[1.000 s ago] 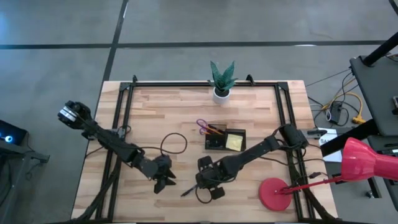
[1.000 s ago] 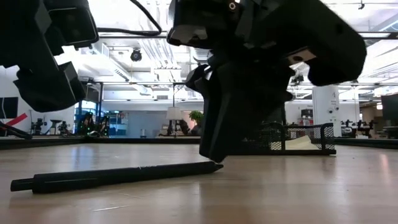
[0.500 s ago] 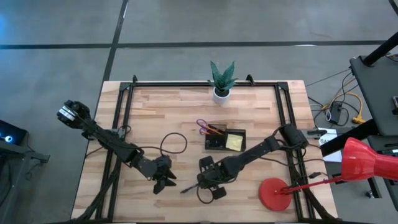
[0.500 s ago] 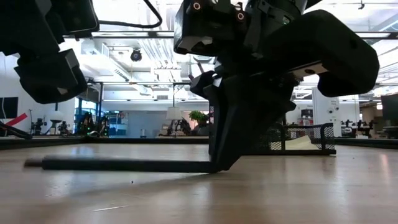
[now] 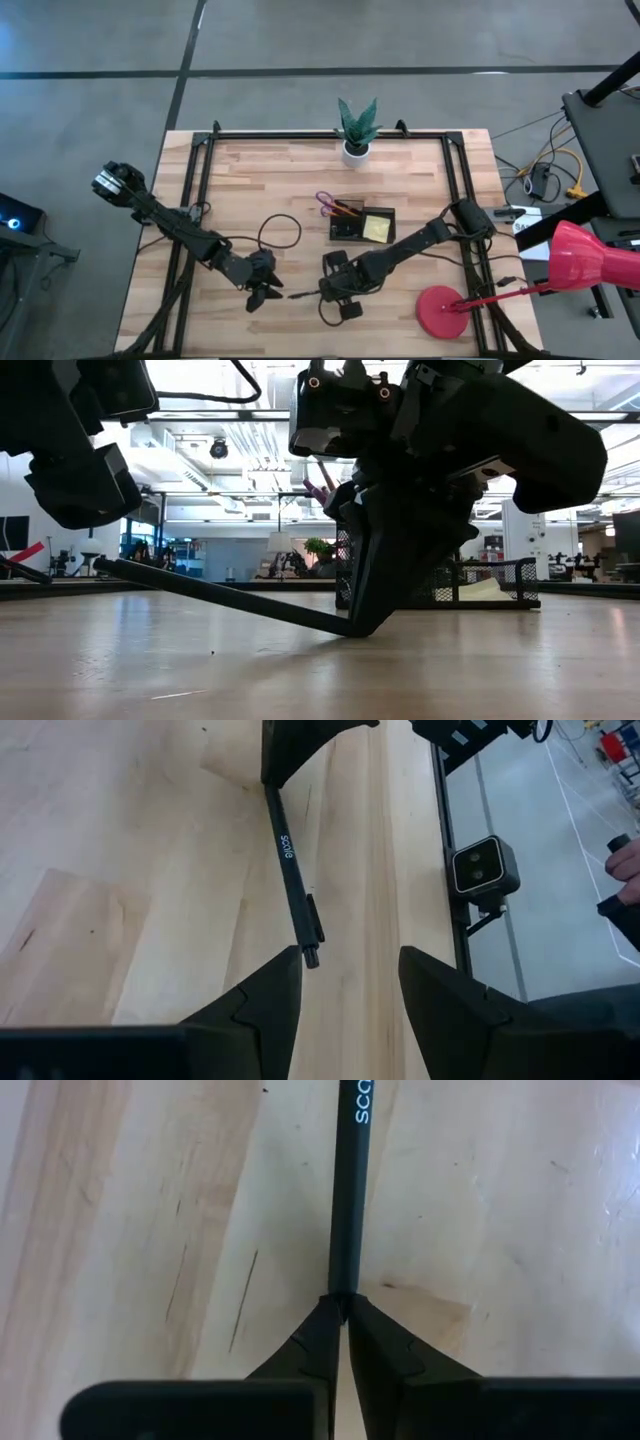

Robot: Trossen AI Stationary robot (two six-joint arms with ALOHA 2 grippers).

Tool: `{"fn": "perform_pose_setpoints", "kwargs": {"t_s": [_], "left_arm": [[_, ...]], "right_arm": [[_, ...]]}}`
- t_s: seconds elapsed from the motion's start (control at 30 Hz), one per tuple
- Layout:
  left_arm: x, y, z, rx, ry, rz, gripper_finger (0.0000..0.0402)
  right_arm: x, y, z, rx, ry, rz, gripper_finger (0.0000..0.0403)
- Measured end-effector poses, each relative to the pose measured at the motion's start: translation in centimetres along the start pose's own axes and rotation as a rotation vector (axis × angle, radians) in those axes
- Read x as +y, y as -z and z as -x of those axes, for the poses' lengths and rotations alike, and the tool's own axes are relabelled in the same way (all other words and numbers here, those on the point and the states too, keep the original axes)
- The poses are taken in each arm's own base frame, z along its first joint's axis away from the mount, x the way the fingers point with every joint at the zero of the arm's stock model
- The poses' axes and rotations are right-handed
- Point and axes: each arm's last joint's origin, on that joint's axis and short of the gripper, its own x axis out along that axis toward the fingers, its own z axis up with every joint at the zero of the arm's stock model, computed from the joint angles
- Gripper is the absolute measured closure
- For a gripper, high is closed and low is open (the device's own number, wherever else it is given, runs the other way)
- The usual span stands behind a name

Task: Pick and place office supplies into organizer
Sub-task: Put the black pen into the black organizer

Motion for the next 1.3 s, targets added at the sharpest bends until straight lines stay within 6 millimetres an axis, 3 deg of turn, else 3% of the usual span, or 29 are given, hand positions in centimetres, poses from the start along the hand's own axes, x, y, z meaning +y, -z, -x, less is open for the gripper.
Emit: {"fn": "perform_pose_setpoints", "kwargs": {"t_s": [0.33, 0.63, 0.83, 1.3], "left_arm": [[0.2, 0.1, 0.7, 0.03, -0.032, -0.062, 0.0247], [-0.3, -0.5, 1.7, -0.003, 0.007, -0.227, 0.0247], [-0.7, -1.0, 2.5, -0.034, 0.033, -0.226, 0.0247], [0.3, 0.7, 0.7, 0.075, -0.042, -0.305, 0.0247]], "right_arm": [[0.0, 0.0, -0.1, 0.001, 0.004, -0.003, 0.039], [-0.1, 0.1, -0.1, 0.007, 0.005, -0.075, 0.039], [-0.1, 0.1, -0.2, 0.006, 0.022, -0.09, 0.039], [-1.0, 0.1, -0.3, 0.01, 0.035, -0.1, 0.039]]}}
